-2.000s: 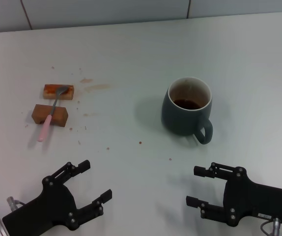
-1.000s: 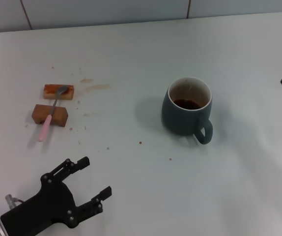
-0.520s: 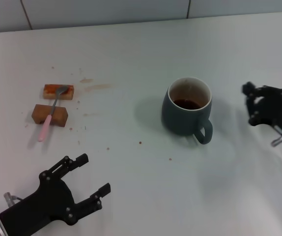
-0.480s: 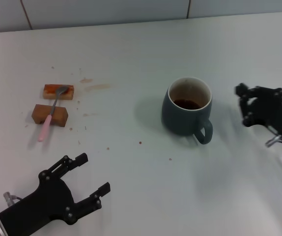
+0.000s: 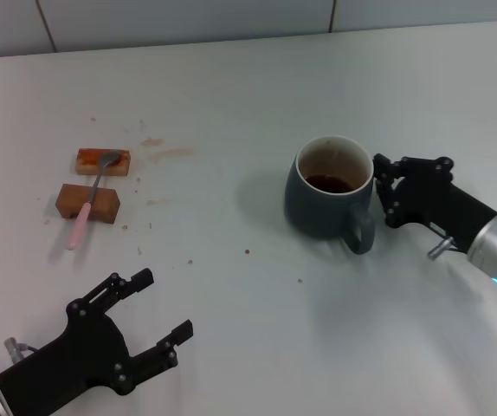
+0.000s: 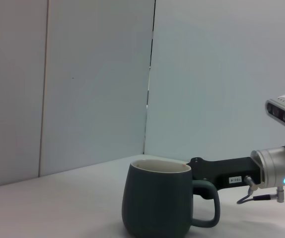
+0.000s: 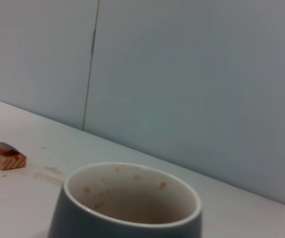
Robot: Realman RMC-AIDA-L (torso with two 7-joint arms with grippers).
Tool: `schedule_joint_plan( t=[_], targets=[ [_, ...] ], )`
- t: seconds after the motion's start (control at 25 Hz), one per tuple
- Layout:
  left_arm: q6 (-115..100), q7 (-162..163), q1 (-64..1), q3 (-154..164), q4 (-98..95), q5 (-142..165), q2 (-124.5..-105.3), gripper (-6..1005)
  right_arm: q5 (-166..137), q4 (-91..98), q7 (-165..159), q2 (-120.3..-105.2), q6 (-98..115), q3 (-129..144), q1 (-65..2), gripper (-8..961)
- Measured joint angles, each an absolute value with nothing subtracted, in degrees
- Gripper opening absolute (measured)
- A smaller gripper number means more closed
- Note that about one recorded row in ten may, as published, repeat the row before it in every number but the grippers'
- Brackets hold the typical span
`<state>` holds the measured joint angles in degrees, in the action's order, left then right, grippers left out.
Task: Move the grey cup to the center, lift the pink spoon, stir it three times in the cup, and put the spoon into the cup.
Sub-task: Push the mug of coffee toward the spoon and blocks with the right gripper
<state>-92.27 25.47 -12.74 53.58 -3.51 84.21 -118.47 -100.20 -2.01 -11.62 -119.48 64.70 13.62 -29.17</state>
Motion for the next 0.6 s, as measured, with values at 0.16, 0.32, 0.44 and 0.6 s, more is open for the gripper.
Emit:
schedule_joint_plan(
  t=[0.16,0.32,0.44,0.6],
  targets=[
    [-92.48,25.48,-12.74,53.59,-3.51,84.20,-118.47,828,-100.20,-3.69,-11.56,-119.53,63.43,13.62,-30.53,57],
    [-92.81,25.49,-12.75,53.61,-3.57,84.19,-118.42,828,-100.20,-5.17,-11.54,-119.56,62.31,13.46,-32.13,59],
    [-92.96,25.49,-12.68,53.61,-3.58,84.20,-118.35,829,-100.20,-6.64,-11.53,-119.55,61.11,13.47,-33.95,60],
    [-93.14,25.49,-12.38,53.61,-3.72,84.20,-118.32,829,-100.20,-8.36,-11.51,-119.54,59.89,13.59,-36.57,60]
  ],
)
